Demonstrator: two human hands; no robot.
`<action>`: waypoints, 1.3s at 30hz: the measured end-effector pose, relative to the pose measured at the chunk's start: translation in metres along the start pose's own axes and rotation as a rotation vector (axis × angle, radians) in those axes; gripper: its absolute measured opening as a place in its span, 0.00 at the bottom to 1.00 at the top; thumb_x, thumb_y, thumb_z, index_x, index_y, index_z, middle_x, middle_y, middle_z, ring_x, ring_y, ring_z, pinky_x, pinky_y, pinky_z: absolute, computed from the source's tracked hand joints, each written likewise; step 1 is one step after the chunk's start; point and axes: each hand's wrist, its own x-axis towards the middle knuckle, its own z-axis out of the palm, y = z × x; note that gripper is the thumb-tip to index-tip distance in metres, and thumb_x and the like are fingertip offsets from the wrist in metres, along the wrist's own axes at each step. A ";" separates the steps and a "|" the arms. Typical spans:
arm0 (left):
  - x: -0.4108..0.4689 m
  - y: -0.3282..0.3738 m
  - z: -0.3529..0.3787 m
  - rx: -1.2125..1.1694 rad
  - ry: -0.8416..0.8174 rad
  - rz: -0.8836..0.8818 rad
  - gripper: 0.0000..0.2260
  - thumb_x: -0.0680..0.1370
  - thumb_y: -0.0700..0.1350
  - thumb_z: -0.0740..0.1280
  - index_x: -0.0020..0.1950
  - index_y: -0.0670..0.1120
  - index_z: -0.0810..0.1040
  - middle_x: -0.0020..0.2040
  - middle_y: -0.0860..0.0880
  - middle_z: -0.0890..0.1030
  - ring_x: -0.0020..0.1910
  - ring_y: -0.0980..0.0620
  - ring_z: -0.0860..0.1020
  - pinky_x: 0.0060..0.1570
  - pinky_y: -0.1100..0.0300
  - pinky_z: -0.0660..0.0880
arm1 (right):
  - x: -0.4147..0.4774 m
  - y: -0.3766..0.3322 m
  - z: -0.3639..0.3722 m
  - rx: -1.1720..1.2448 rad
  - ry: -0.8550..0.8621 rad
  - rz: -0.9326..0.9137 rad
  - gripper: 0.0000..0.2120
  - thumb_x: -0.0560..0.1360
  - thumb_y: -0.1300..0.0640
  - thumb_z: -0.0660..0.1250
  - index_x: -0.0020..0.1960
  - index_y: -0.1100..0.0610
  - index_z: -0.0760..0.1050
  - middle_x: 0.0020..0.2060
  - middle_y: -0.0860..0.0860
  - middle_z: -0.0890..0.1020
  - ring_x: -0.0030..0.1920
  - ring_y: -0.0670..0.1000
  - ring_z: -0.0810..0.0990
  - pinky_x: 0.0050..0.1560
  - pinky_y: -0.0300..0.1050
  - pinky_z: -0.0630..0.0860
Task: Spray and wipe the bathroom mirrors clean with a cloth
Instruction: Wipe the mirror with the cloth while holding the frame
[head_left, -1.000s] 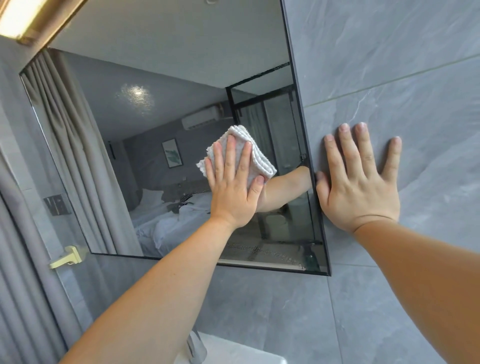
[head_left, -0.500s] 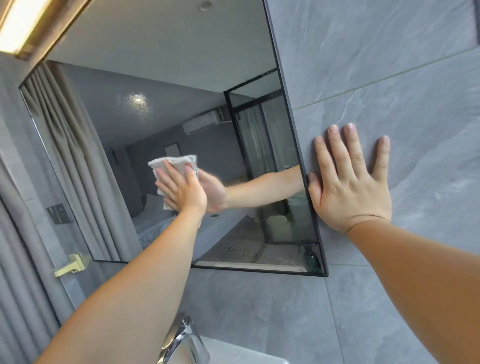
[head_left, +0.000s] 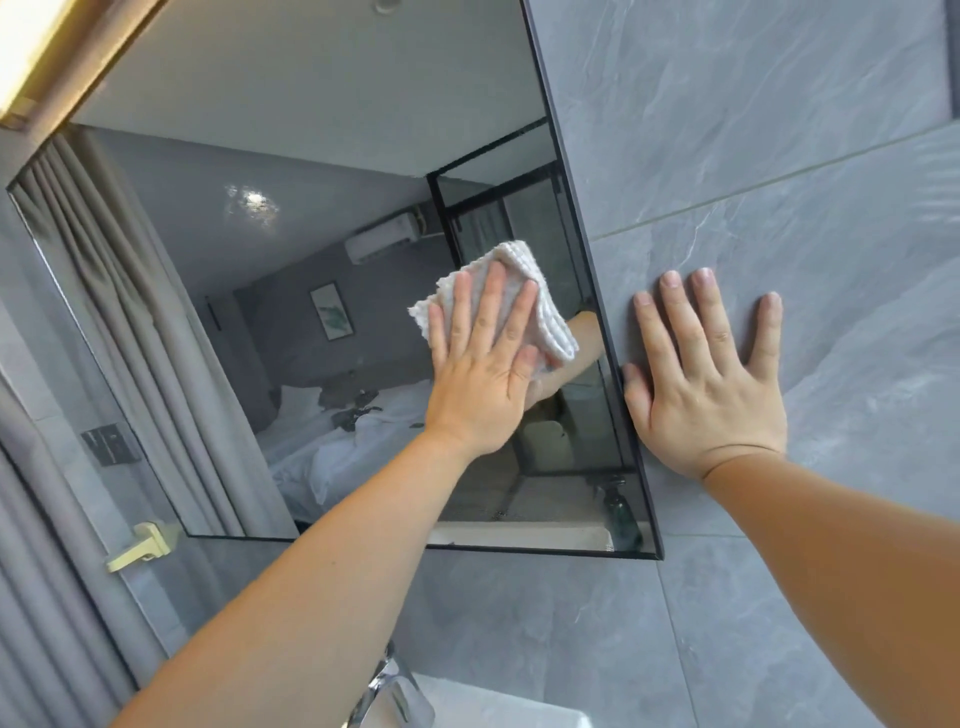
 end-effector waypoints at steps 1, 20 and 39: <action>0.002 -0.010 0.001 -0.018 0.050 -0.150 0.26 0.86 0.58 0.38 0.83 0.53 0.43 0.84 0.49 0.40 0.82 0.44 0.37 0.79 0.38 0.37 | 0.001 0.001 0.001 -0.007 0.001 -0.001 0.31 0.84 0.48 0.58 0.84 0.57 0.58 0.83 0.55 0.58 0.83 0.58 0.55 0.80 0.72 0.43; 0.068 0.004 -0.035 0.193 0.123 0.209 0.31 0.85 0.60 0.55 0.83 0.44 0.57 0.83 0.39 0.54 0.83 0.37 0.50 0.77 0.31 0.48 | -0.001 0.000 0.001 -0.020 0.004 -0.009 0.31 0.83 0.48 0.59 0.83 0.57 0.59 0.83 0.55 0.59 0.83 0.58 0.57 0.79 0.72 0.46; 0.095 -0.001 -0.035 0.087 0.227 -0.219 0.31 0.84 0.61 0.44 0.85 0.47 0.49 0.84 0.43 0.48 0.83 0.41 0.44 0.79 0.37 0.46 | -0.001 0.000 0.002 -0.033 0.039 -0.024 0.31 0.83 0.49 0.60 0.82 0.58 0.62 0.82 0.56 0.62 0.82 0.58 0.59 0.79 0.73 0.50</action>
